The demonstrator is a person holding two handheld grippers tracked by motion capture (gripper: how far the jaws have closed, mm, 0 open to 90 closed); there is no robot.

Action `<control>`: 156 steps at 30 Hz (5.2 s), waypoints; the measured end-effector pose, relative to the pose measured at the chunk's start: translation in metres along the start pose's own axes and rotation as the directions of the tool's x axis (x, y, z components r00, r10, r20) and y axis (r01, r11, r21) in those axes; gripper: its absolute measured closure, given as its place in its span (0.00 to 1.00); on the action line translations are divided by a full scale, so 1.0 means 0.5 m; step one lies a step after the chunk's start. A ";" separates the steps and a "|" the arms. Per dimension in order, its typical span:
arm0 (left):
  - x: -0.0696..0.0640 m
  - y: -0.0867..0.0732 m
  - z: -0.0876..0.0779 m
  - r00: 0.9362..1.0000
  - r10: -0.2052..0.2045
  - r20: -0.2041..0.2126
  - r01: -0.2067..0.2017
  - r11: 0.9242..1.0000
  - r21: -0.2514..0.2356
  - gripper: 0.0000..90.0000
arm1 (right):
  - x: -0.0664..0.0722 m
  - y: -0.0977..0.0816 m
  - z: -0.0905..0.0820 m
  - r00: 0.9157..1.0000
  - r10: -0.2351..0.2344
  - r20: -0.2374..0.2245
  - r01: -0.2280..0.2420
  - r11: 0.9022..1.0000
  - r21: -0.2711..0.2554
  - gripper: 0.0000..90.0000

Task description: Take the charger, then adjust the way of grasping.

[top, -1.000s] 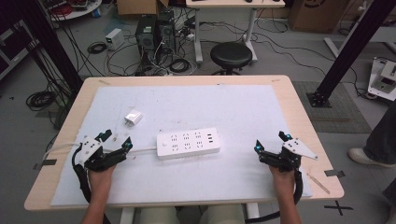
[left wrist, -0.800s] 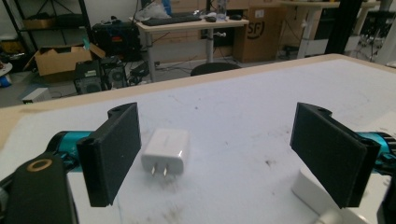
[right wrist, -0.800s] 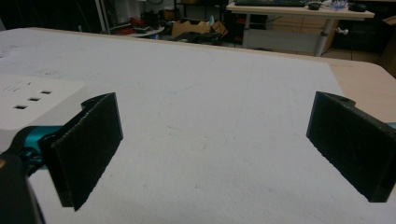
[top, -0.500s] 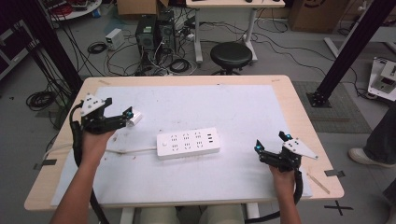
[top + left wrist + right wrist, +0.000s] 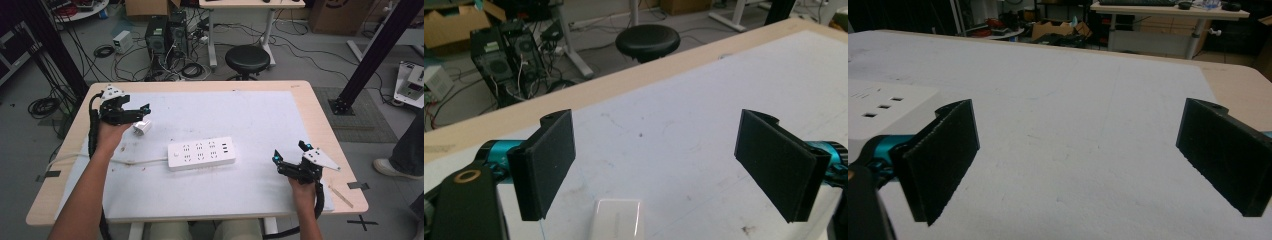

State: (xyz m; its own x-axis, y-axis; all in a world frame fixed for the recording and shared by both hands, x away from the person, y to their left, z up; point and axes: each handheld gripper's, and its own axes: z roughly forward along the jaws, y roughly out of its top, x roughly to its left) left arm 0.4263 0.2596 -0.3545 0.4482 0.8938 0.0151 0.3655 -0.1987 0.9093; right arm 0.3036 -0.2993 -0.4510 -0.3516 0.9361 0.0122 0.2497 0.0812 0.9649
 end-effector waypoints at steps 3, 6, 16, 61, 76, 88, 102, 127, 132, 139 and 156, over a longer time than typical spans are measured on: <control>0.012 -0.013 0.021 1.000 -0.009 -0.004 0.009 0.999 0.046 0.18 | 0.000 0.000 0.000 1.000 0.003 0.000 -0.003 1.000 0.003 0.04; 0.022 -0.027 0.041 1.000 -0.019 -0.004 0.019 0.995 0.098 0.18 | 0.001 0.000 0.000 1.000 0.004 0.001 -0.004 1.000 0.002 0.04; 0.038 -0.063 0.085 1.000 -0.028 0.006 0.026 0.973 0.229 0.19 | 0.000 0.000 0.000 1.000 -0.012 0.001 0.012 1.000 -0.002 0.04; 0.044 -0.122 0.097 1.000 -0.009 -0.022 0.016 0.954 0.298 0.47 | 0.001 0.000 0.000 1.000 -0.010 -0.001 0.010 1.000 -0.001 0.04; 0.002 -0.078 0.012 0.998 0.027 -0.064 -0.021 0.996 0.086 0.47 | 0.002 0.001 0.001 1.000 -0.023 -0.008 0.023 1.000 0.005 0.04; -0.055 -0.068 -0.048 0.996 0.082 -0.018 -0.083 0.997 -0.001 0.47 | 0.004 0.001 0.000 1.000 -0.016 -0.017 0.016 1.000 0.012 0.04; -0.110 -0.056 -0.091 0.986 0.149 0.078 -0.145 0.988 -0.054 0.47 | -0.012 0.009 0.004 0.995 0.041 -0.086 -0.038 0.999 0.039 0.04; -0.219 -0.017 -0.146 0.937 0.259 0.233 -0.230 0.962 -0.146 0.47 | -0.034 0.071 -0.020 0.979 -0.011 -0.205 0.026 0.997 0.074 0.04; -0.227 -0.013 -0.148 0.929 0.272 0.252 -0.238 0.959 -0.156 0.47 | -0.034 0.081 -0.026 0.977 0.000 -0.211 0.017 0.997 0.076 0.04; -0.235 -0.002 -0.154 0.907 0.315 0.280 -0.281 0.947 -0.157 0.47 | -0.025 0.099 -0.020 0.967 0.002 -0.254 0.030 0.992 0.122 0.04; -0.312 0.019 -0.135 0.796 0.460 0.393 -0.423 0.888 -0.183 0.47 | 0.021 0.151 -0.016 0.902 0.085 -0.424 -0.020 0.988 0.156 0.04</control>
State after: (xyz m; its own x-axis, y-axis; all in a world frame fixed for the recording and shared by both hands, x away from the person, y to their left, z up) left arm 0.3047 0.1454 -0.3203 0.8454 0.4626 0.2670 -0.0138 -0.4808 0.8767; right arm 0.3118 -0.2861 -0.3758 -0.6782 0.7060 0.2039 0.3941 0.1152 0.9118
